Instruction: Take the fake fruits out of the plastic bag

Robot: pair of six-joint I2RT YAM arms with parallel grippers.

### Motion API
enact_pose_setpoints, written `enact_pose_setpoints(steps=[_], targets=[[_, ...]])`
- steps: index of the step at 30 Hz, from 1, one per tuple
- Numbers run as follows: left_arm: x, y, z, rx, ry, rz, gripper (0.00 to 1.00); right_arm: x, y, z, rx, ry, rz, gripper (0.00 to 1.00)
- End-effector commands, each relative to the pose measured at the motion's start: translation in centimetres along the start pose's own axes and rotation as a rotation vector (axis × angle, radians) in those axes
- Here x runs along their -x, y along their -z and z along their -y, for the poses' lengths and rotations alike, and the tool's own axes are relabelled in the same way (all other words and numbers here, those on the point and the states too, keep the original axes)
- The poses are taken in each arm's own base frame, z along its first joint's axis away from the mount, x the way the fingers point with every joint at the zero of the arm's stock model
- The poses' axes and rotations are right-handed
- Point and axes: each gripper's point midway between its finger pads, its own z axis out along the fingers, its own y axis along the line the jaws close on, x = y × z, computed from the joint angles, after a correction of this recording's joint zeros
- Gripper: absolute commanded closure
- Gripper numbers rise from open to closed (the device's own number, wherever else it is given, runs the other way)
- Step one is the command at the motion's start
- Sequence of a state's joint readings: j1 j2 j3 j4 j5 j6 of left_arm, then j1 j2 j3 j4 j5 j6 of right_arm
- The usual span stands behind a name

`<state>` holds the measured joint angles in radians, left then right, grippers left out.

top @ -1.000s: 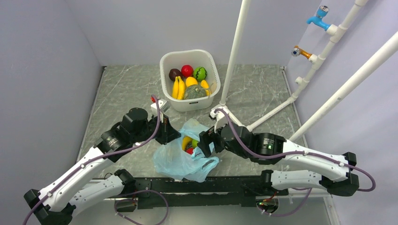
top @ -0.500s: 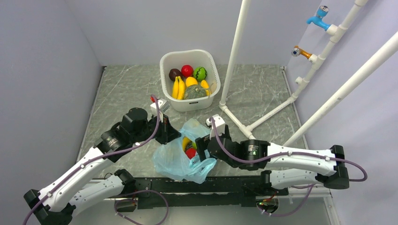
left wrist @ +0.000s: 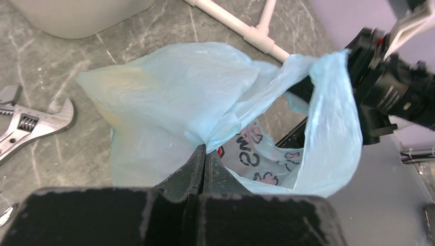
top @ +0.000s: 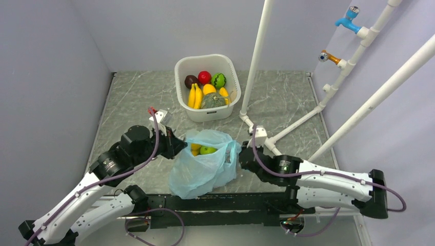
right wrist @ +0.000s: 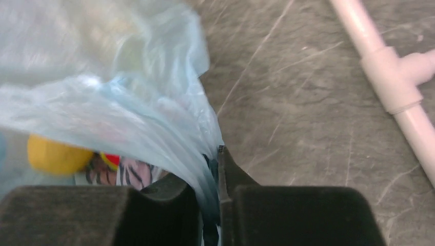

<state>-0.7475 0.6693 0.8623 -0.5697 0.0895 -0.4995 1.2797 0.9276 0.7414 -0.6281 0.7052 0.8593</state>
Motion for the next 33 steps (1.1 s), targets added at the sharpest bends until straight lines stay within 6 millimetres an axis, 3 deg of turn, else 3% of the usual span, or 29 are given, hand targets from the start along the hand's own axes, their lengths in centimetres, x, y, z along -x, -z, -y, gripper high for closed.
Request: enact_pose_setpoints(steps=[1,5,8,11,15,19,24,26,28,30,33], targets=[[2.4,0.8,-1.9,0.137,-0.011,0.079,1.00,3.2,-1.1,4.4,-0.109,-0.078,0.073,0.90],[3.0,1.1,-3.1,0.223,-0.032,0.069,1.00,8.0,-1.8,5.1,-0.085,-0.065,0.160,0.93],[3.8,1.0,-3.2,0.237,-0.040,0.089,1.00,10.8,-2.3,4.3,-0.075,0.043,0.178,0.95],[4.5,1.0,-2.9,0.226,-0.042,0.114,1.00,12.7,-3.0,3.9,-0.119,0.144,0.172,0.97],[4.8,1.4,-3.7,0.272,-0.028,0.140,1.00,14.9,-2.4,4.5,-0.189,0.189,0.203,0.98],[4.4,2.7,-6.3,0.411,0.027,0.184,1.00,14.0,-2.5,3.7,-0.095,0.185,0.200,0.79],[3.3,2.8,-7.2,0.441,0.037,0.172,1.00,10.5,-3.7,6.8,-0.227,0.219,0.096,0.77],[3.2,2.7,-7.1,0.433,0.034,0.164,1.00,10.1,-3.5,7.9,-0.286,0.238,0.079,0.77],[3.2,2.7,-6.8,0.419,0.025,0.162,1.00,10.4,-2.9,9.1,-0.356,0.242,0.085,0.75],[3.3,2.7,-6.6,0.408,0.018,0.159,1.00,12.1,-1.4,10.8,-0.465,0.239,0.134,0.64],[3.3,2.6,-6.5,0.402,0.022,0.154,1.00,13.2,-0.3,11.8,-0.537,0.254,0.159,0.54]])
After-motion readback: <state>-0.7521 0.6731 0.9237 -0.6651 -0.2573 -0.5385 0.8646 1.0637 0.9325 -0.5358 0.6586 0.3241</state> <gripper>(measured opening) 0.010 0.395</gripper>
